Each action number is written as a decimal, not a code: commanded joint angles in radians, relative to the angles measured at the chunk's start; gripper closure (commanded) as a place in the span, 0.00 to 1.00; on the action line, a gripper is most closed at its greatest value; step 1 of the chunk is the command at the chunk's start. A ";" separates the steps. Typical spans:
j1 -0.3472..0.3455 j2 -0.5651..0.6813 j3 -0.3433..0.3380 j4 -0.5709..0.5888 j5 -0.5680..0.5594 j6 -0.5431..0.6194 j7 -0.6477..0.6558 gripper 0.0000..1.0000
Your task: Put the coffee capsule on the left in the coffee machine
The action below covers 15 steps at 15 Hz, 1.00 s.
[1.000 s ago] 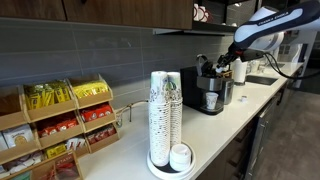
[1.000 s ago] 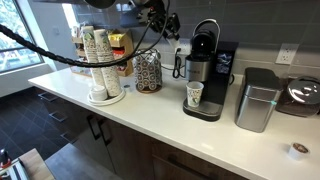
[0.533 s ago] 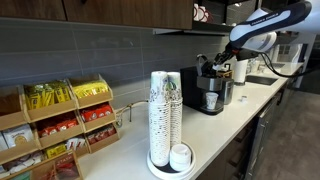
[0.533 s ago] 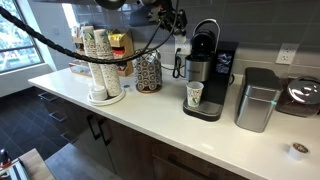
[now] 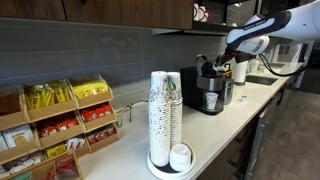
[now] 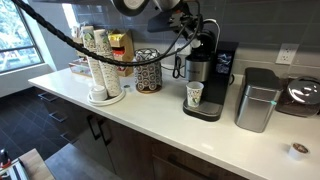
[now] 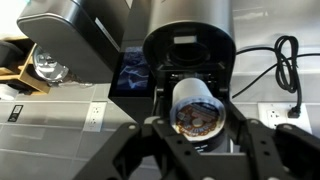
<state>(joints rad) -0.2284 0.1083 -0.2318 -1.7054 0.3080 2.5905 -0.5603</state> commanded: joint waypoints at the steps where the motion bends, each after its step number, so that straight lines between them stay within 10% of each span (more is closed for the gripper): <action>1: -0.055 0.053 0.029 0.062 0.049 -0.050 -0.072 0.71; 15: -0.125 0.128 0.092 0.119 0.137 -0.113 -0.153 0.71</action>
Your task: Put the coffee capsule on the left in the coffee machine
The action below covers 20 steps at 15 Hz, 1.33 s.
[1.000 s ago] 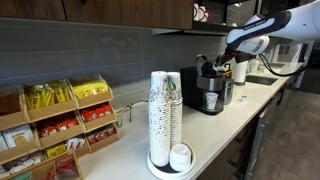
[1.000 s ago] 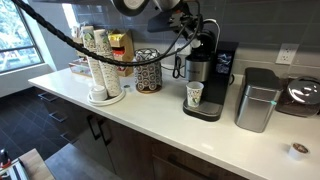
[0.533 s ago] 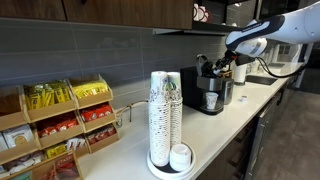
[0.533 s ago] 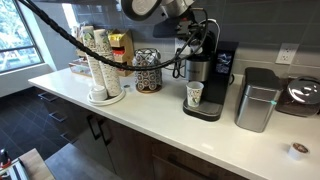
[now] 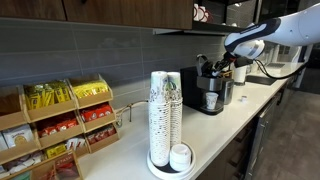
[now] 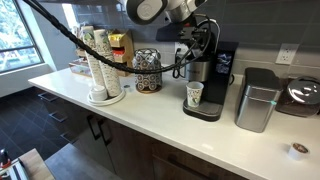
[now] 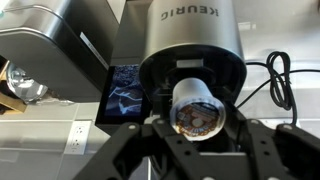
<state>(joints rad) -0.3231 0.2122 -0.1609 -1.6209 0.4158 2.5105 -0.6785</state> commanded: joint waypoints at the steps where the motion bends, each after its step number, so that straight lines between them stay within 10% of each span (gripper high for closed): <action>1: -0.033 0.025 0.023 0.035 0.027 -0.036 -0.036 0.71; 14: -0.047 0.052 0.039 0.058 0.012 -0.074 -0.033 0.71; 15: -0.047 0.053 0.038 0.059 0.009 -0.072 -0.031 0.50; 20: -0.051 0.062 0.040 0.073 0.006 -0.072 -0.030 0.09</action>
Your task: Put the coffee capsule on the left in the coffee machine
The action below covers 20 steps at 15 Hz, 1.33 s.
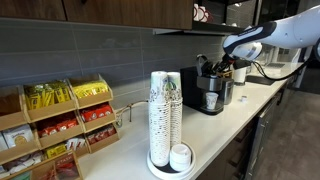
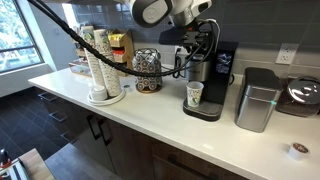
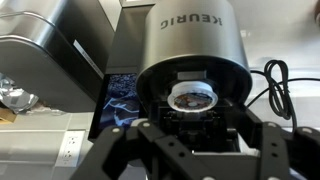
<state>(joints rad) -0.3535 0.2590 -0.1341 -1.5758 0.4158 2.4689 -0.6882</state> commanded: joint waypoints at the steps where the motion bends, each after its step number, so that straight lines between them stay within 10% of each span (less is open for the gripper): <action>1: -0.021 0.015 0.014 0.031 0.007 -0.031 -0.020 0.04; 20: -0.009 -0.168 -0.039 0.037 -0.158 -0.254 -0.048 0.00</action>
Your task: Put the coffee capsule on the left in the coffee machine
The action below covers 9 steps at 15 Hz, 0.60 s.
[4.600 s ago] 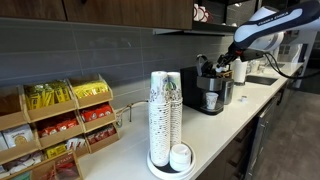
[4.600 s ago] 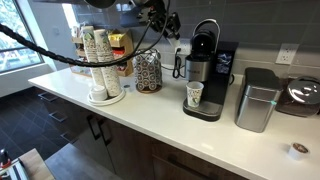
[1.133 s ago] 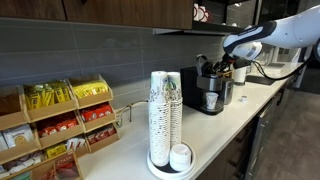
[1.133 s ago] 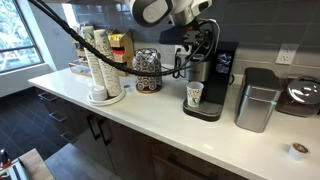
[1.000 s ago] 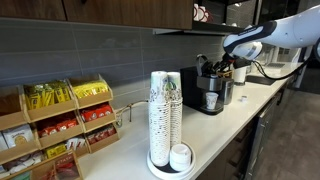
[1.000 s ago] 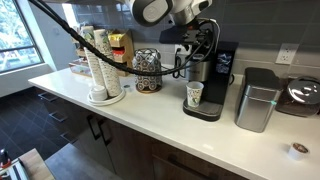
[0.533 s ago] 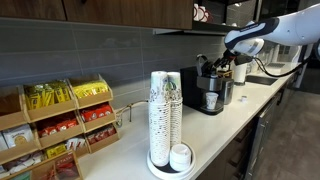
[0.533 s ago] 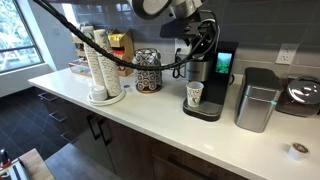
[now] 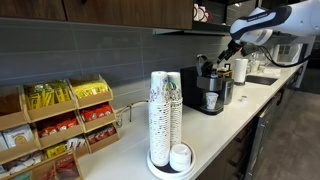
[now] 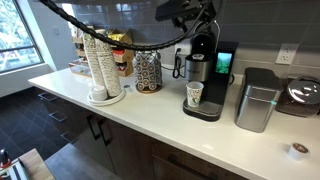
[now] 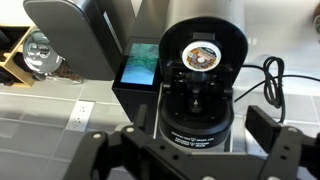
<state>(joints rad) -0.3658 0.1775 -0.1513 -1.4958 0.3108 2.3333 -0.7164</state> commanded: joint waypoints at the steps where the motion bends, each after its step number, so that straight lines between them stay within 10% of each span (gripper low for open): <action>1: 0.006 -0.108 -0.031 -0.042 -0.065 -0.170 -0.023 0.00; 9: 0.044 -0.294 -0.084 -0.145 -0.075 -0.384 0.023 0.00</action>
<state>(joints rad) -0.3542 -0.0312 -0.2038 -1.5459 0.2463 1.9773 -0.7165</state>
